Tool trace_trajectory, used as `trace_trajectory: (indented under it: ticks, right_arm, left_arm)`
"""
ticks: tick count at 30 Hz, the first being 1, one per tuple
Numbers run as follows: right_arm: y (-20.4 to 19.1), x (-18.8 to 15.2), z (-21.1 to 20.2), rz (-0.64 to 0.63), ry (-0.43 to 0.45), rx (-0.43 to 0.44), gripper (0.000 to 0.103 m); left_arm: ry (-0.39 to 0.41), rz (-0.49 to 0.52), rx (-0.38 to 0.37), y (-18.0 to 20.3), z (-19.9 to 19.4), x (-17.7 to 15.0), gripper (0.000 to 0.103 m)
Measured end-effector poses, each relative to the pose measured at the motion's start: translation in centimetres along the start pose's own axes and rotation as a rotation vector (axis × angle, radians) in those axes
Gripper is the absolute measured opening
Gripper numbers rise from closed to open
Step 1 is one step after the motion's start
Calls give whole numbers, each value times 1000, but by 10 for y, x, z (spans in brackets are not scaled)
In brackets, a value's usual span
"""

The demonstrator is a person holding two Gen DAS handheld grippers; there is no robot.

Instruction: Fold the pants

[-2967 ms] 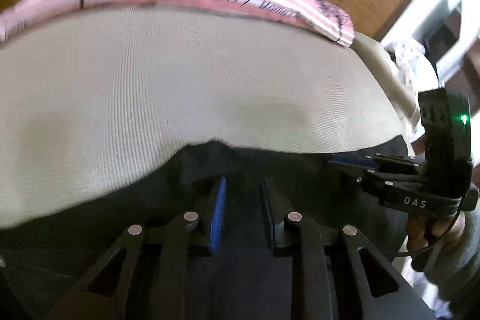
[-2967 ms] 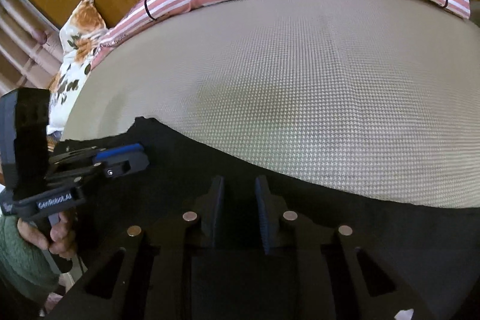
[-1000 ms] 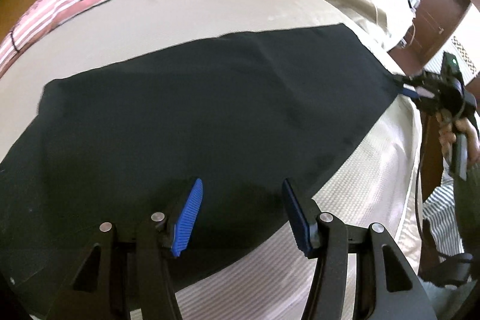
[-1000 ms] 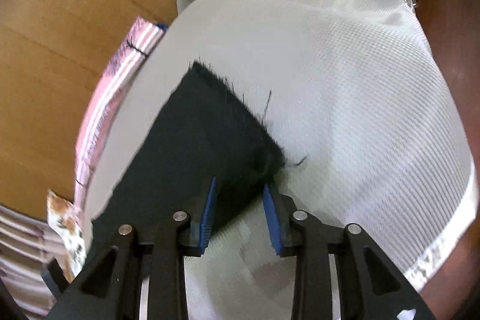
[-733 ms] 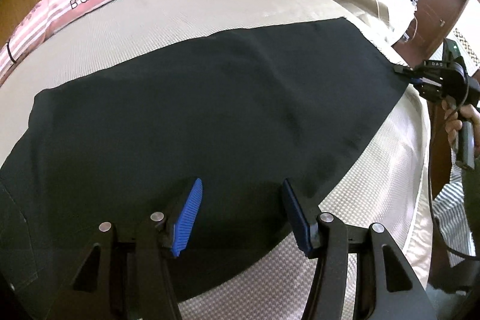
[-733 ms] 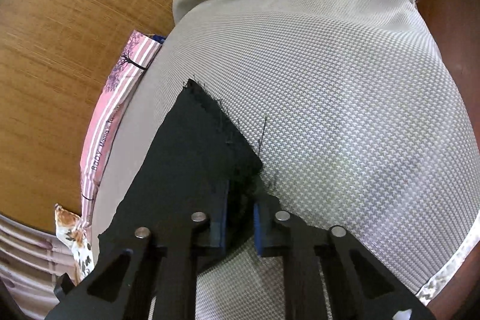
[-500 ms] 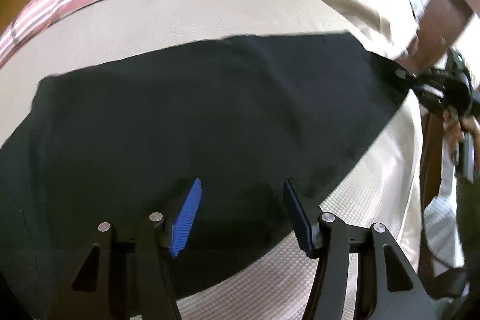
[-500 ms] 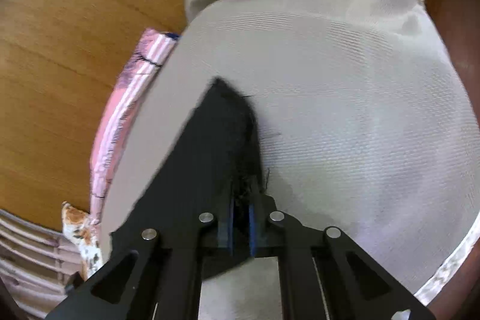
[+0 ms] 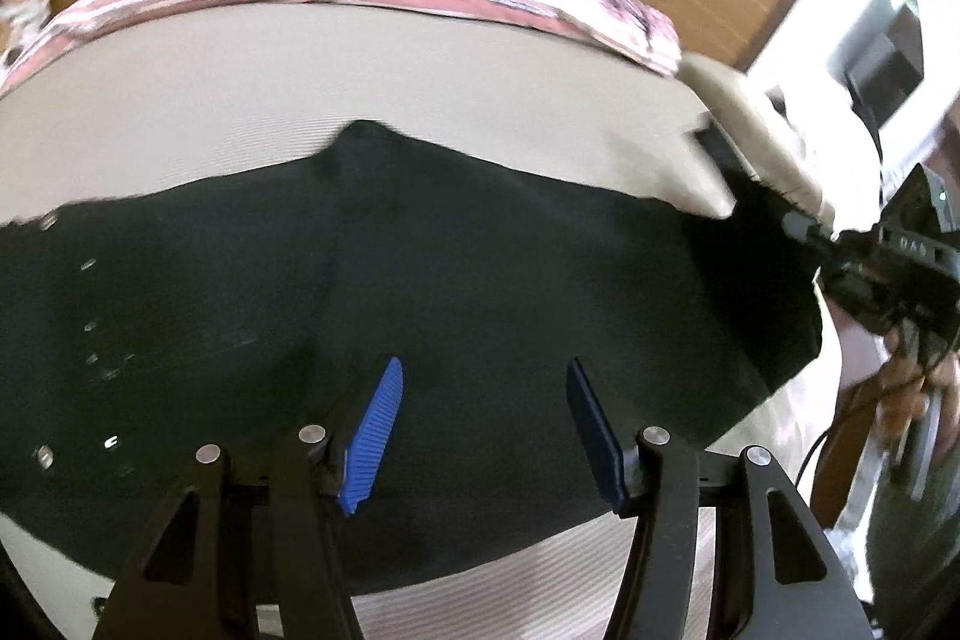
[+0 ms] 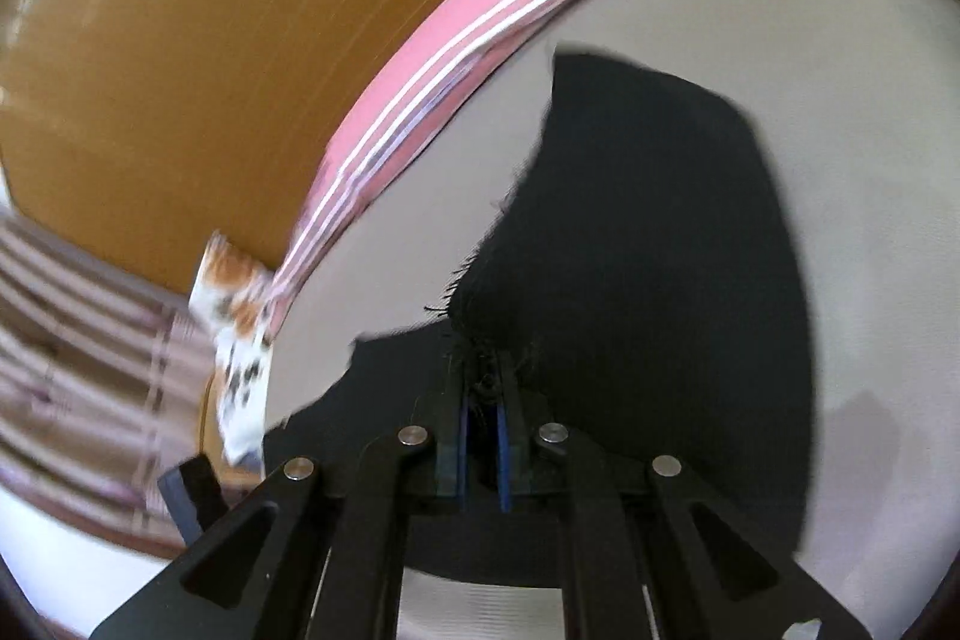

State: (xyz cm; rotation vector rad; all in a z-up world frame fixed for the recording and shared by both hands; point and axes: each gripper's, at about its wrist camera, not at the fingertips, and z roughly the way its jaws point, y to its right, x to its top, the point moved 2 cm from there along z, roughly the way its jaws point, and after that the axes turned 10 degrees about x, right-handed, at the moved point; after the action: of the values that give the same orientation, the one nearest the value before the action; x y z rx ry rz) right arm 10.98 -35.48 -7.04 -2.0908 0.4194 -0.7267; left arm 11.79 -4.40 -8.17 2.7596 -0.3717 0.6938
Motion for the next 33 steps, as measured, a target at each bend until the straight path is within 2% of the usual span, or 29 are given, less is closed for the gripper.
trace_trajectory:
  ticks: [4, 8, 12, 14, 16, 18, 19, 20, 23, 26, 29, 33]
  right_arm:
    - [-30, -26, 63, -54, -137, 32, 8]
    - [-50, -63, 117, -116, -281, 23, 8]
    - [-60, -102, 154, -236, -413, -57, 8]
    - [-60, -112, 162, -299, -445, -113, 9]
    - [-64, -118, 165, -347, -452, -126, 14]
    - [-68, -118, 165, -345, -472, -117, 25]
    - [-70, -118, 162, -340, -469, -109, 35]
    - [-74, -115, 155, -345, -451, -118, 37]
    - [-74, -108, 130, -341, -405, -108, 37]
    - [-66, -91, 99, -306, -318, -139, 41]
    - [-52, -80, 72, -260, -256, -154, 41]
    - [-33, -71, 47, -194, -199, -162, 41]
  left_arm:
    - [4, -79, -12, -31, -8, -4, 58]
    - [14, -106, -17, -51, -17, -7, 58]
    - [13, -141, -54, -65, -24, -9, 58]
    - [9, -155, -81, -67, -25, -9, 58]
    - [-2, -158, -103, -67, -25, -7, 58]
    - [-18, -173, -147, -64, -25, -6, 58]
    - [-27, -179, -165, -63, -26, -6, 58]
    - [-39, -186, -186, -61, -26, -6, 58]
    - [-77, -214, -242, -56, -25, -4, 58]
    - [-155, -265, -314, -51, -16, -6, 58]
    - [-249, -297, -341, -45, -3, -9, 58]
    - [-311, -331, -357, -37, 13, -11, 57]
